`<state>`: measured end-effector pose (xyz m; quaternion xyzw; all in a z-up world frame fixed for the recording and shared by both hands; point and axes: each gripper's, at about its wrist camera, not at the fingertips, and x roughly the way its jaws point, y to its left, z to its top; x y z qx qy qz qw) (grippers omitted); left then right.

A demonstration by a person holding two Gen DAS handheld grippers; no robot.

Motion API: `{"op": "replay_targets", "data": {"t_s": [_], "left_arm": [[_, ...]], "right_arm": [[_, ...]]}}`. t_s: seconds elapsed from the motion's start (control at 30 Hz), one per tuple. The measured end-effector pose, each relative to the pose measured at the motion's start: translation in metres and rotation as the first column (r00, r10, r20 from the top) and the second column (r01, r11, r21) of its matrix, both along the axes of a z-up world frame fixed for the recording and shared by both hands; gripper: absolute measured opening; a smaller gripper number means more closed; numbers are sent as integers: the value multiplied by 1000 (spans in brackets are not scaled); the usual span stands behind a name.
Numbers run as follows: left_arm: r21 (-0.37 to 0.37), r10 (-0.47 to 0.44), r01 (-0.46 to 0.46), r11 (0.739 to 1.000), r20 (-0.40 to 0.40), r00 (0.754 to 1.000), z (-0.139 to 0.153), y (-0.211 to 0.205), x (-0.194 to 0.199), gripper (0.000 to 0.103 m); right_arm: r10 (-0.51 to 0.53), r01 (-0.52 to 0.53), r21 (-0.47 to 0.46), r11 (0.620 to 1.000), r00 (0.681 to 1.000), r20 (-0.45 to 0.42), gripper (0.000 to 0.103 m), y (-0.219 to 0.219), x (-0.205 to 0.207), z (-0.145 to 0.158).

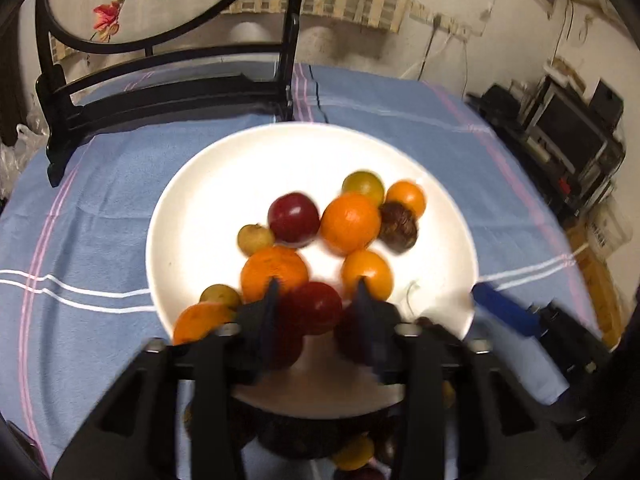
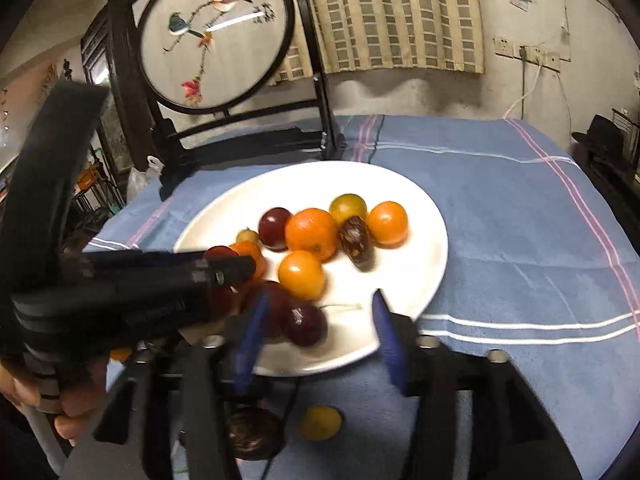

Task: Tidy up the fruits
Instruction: 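Lower the tomato and cherry onto the plate and open both tools, then grasp a yellow-orange fruit with the left tool while the right tool grasps a cherry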

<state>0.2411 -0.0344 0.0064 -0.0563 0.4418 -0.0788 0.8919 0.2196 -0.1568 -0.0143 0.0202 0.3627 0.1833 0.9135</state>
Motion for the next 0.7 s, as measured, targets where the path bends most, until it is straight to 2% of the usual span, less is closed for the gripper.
{"op": "replay_targets", "data": {"t_s": [0.07, 0.1, 0.33, 0.43, 0.7], "left_arm": [[0, 2, -2, 1000, 15, 1000, 5, 0, -6, 65], [8, 6, -7, 1000, 31, 999, 9, 1, -11, 66], [-24, 21, -19, 1000, 51, 999, 24, 23, -50, 68], [-34, 19, -17, 999, 71, 997, 32, 33, -73, 70], [12, 10, -11, 1000, 113, 994, 40, 63, -129, 71]], "right_arm": [[-3, 3, 23, 1000, 1000, -8, 55, -5, -2, 0], [-4, 5, 28, 1000, 1000, -10, 55, -6, -3, 1], [-14, 14, 38, 999, 1000, 6, 58, -12, -18, 11], [-12, 11, 29, 1000, 1000, 20, 64, -12, -28, 15], [7, -7, 25, 1000, 1000, -2, 70, -12, -59, 7]]}}
